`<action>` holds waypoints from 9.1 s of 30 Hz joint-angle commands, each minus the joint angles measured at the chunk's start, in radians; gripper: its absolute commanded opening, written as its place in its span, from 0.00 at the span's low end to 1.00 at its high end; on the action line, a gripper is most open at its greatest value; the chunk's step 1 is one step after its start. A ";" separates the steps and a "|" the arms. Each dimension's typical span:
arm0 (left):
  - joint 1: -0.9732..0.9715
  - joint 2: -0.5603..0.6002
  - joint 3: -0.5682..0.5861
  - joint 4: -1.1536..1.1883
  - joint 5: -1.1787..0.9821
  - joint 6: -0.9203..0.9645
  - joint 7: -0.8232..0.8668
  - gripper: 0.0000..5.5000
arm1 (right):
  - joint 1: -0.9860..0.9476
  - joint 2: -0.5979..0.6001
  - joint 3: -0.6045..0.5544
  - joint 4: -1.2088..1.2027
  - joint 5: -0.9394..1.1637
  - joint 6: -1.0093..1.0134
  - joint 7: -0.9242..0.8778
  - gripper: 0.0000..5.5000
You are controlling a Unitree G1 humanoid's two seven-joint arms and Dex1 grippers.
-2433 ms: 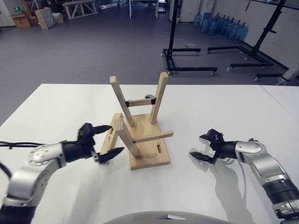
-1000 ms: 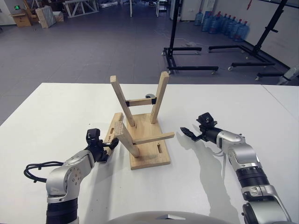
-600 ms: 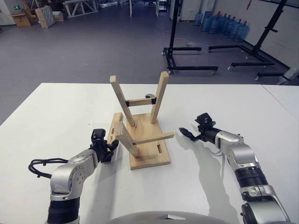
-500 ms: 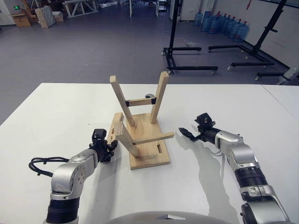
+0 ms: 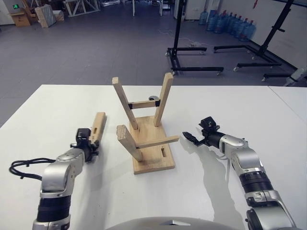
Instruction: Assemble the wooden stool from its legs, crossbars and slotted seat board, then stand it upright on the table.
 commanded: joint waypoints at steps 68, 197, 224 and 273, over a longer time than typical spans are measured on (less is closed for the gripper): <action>-0.472 0.114 -0.057 -0.099 -1.042 0.052 -0.374 0.38 | -0.517 0.192 -0.373 -0.163 1.294 0.648 -0.161 0.40; -0.563 0.356 0.112 -0.127 -0.552 -0.073 -0.044 0.85 | -0.010 0.164 0.194 -0.302 0.183 -0.367 0.420 0.39; -0.440 0.387 -0.455 -0.002 0.359 -0.554 -0.256 0.85 | -0.145 0.356 0.350 -0.141 -0.051 -0.273 0.024 0.39; -0.143 0.192 0.164 0.060 -0.105 -0.462 -0.561 0.85 | -0.099 0.138 0.318 -0.282 0.123 -0.102 0.308 0.39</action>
